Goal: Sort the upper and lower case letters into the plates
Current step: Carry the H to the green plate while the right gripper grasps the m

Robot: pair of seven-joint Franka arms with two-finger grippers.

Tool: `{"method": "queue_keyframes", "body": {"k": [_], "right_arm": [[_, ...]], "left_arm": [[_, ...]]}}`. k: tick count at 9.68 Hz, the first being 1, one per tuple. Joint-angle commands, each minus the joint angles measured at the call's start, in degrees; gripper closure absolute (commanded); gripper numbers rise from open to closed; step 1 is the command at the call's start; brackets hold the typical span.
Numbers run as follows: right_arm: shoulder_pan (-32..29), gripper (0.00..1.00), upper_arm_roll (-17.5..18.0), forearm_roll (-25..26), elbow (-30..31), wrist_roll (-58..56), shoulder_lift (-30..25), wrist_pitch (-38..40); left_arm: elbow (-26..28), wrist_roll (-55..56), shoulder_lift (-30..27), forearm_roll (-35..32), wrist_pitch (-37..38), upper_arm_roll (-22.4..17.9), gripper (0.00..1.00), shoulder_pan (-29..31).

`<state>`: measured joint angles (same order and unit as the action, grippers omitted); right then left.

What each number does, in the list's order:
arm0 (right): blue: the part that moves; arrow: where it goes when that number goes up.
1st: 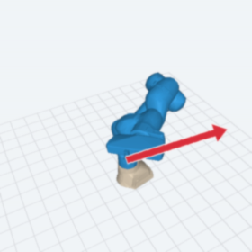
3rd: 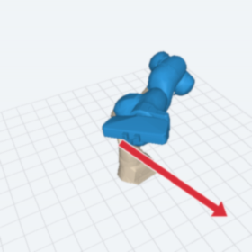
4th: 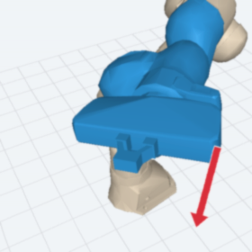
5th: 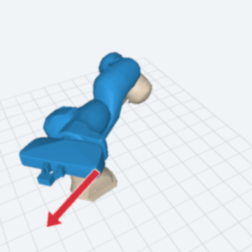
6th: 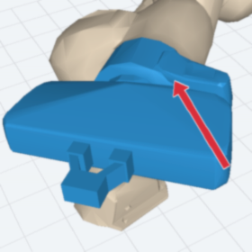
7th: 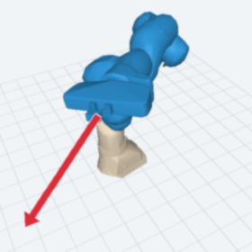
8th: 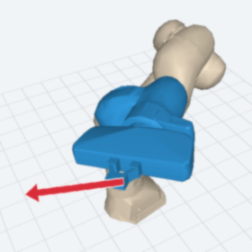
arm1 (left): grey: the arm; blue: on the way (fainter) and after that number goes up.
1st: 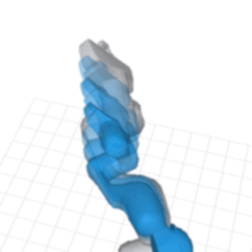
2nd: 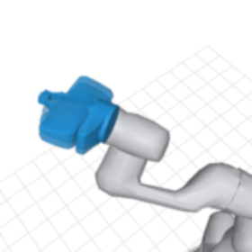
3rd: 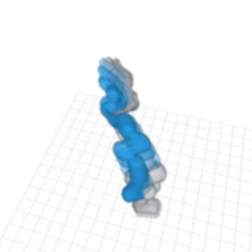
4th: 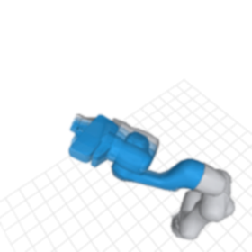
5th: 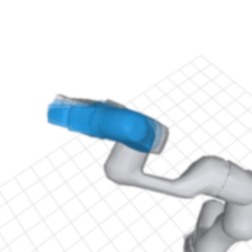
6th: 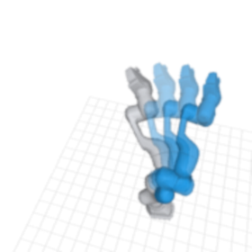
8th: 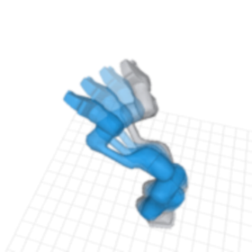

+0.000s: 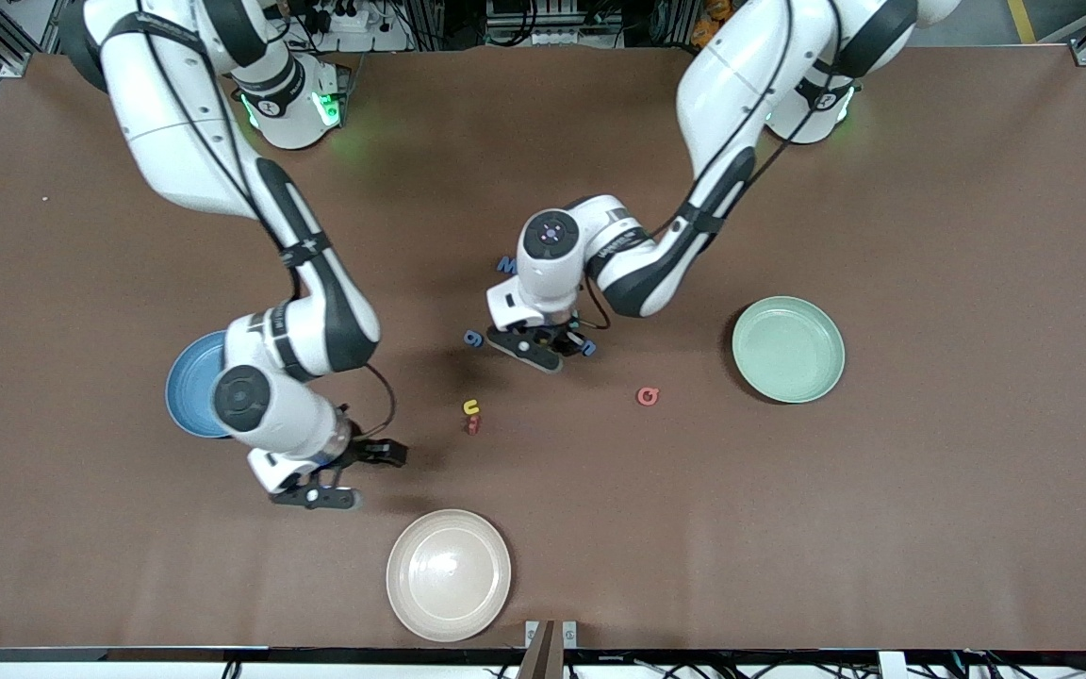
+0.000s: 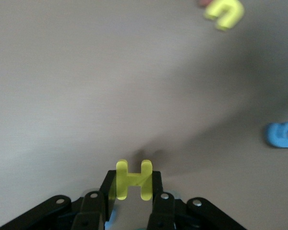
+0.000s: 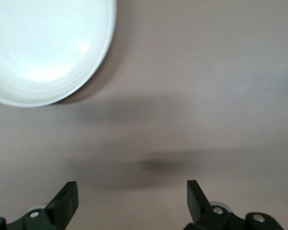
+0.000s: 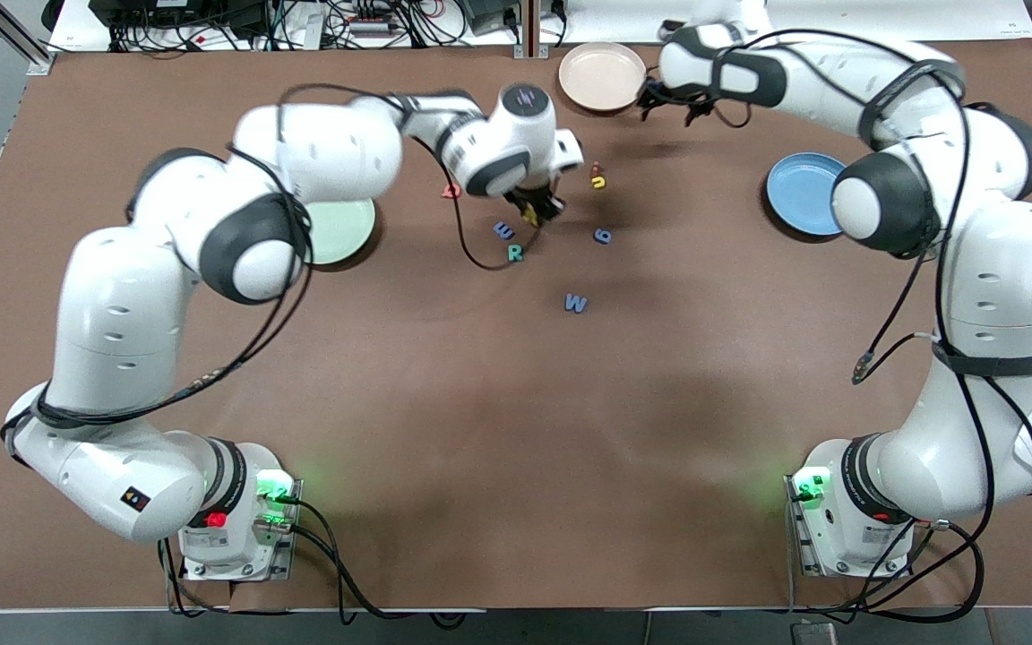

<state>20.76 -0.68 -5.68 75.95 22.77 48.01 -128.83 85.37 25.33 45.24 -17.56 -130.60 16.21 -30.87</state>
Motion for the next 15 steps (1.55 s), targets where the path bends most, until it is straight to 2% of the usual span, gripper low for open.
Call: {"method": "queue_keyframes", "body": {"k": [1,2,3,5,6,7,8,9,10,12,13,14,15], "right_arm": [[6.2,0.0,-2.9,4.3,-6.2,7.7,4.6,1.7],[7.7,0.0,-2.9,5.2,-6.2,7.7,4.6,2.6],[8.8,0.0,-2.9,5.6,-6.4,7.7,5.0,2.6],[10.2,0.0,-2.8,5.5,-8.4,9.5,6.8,2.4],[10.7,0.0,-2.8,5.3,-8.1,10.2,7.4,2.3],[11.1,0.0,-2.8,5.2,-7.6,10.4,7.9,2.2],[11.1,0.0,-2.7,5.1,-7.4,11.8,8.3,2.1],[11.3,0.0,-2.6,4.9,-7.3,13.2,8.6,2.1],[11.9,0.0,-2.6,4.9,-7.3,14.6,8.6,2.1],[12.4,0.0,-2.6,4.7,-7.3,15.8,8.7,2.1],[12.4,0.0,-2.6,4.6,-7.3,16.3,8.7,2.1],[12.5,0.0,-2.5,4.5,-7.3,16.3,8.7,2.1],[12.5,0.0,-2.5,4.4,-7.3,16.5,8.7,2.1]], "left_arm": [[2.3,-11.7,-6.5,1.8,11.9,5.8,0.84,11.2],[3.0,-17.5,-8.1,1.9,17.9,6.2,0.85,15.2],[5.2,-21.6,-9.9,1.9,19.8,6.2,0.86,19.2],[10.9,-31.2,-13.6,1.9,19.9,6.3,0.86,29.7],[13.9,-33.8,-14.6,1.9,19.2,7.9,0.86,35.2],[18.1,-36.6,-15.8,1.9,16.5,11.6,0.87,43.2],[22.0,-38.9,-16.3,1.9,14.4,17.7,0.87,52.6],[23.4,-38.5,-15.7,1.9,14.3,23.2,0.87,58.5],[24.9,-38.3,-15.9,1.9,14.2,24.0,0.86,59.4],[25.1,-37.4,-15.7,2.0,14.2,24.3,0.77,59.3],[25.2,-34.7,-15.7,2.0,14.4,25.4,0.6,59.3],[25.5,-33.5,-15.6,1.9,14.3,25.6,0.53,59.2],[25.5,-32.7,-15.5,1.9,14.2,25.9,0.12,58.3]]}}
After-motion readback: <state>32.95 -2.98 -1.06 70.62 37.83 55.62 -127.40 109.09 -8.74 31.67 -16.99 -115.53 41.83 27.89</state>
